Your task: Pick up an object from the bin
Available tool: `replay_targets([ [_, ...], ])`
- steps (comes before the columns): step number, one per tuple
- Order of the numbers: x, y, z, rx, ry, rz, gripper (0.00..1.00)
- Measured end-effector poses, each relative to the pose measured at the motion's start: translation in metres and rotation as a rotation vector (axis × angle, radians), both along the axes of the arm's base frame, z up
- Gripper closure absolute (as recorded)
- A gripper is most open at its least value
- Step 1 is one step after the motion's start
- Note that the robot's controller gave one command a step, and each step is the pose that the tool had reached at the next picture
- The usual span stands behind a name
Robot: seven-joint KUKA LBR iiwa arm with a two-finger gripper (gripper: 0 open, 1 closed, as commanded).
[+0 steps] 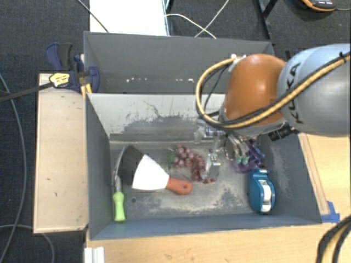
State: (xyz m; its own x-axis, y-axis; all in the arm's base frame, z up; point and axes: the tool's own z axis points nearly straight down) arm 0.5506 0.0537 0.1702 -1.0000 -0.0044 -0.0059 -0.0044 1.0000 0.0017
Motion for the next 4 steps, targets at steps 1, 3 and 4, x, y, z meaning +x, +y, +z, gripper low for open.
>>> replay_targets([
  [1,0.032,-0.008,-0.020,0.002,0.000,-0.029,0.00],
  [3,0.010,0.008,-0.078,0.004,-0.003,-0.295,0.00],
  [4,-0.004,0.017,-0.090,0.003,-0.006,-0.056,0.00],
])
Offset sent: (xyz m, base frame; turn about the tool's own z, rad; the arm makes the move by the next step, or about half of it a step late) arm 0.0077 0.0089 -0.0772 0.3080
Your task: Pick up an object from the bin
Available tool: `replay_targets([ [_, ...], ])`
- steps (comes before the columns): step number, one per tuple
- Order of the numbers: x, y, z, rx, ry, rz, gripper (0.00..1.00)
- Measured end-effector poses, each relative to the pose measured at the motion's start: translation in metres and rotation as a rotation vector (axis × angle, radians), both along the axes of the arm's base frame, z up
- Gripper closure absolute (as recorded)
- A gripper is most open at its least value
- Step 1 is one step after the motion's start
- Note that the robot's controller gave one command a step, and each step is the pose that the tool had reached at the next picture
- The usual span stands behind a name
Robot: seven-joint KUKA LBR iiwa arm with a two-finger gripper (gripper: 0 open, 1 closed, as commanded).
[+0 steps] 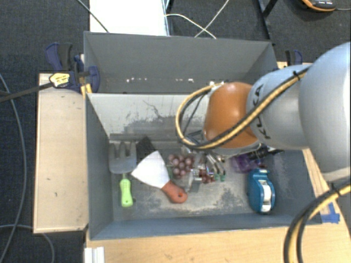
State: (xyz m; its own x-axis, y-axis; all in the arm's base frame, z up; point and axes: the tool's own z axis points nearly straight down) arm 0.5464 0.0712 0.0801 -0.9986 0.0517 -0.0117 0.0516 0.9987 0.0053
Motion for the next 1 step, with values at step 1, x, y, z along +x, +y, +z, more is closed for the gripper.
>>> replay_targets([
  [1,0.0058,-0.0162,-0.0085,0.002,-0.002,-0.285,0.00],
])
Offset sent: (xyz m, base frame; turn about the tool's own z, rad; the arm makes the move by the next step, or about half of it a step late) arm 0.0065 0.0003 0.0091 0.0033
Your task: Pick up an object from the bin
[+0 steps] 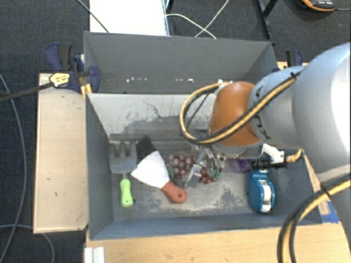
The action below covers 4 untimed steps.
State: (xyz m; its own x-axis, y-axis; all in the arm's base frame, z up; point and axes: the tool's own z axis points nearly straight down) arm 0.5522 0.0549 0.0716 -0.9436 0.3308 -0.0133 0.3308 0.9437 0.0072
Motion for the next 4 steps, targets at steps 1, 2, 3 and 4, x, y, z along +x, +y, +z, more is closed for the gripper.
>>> replay_targets([
  [1,0.002,0.017,0.018,-0.001,-0.004,0.282,1.00],
  [2,0.002,0.017,0.018,-0.001,-0.004,0.282,1.00],
  [3,-0.033,0.092,0.002,-0.007,-0.010,0.639,1.00],
  [4,-0.028,0.050,0.117,-0.003,0.000,0.380,1.00],
])
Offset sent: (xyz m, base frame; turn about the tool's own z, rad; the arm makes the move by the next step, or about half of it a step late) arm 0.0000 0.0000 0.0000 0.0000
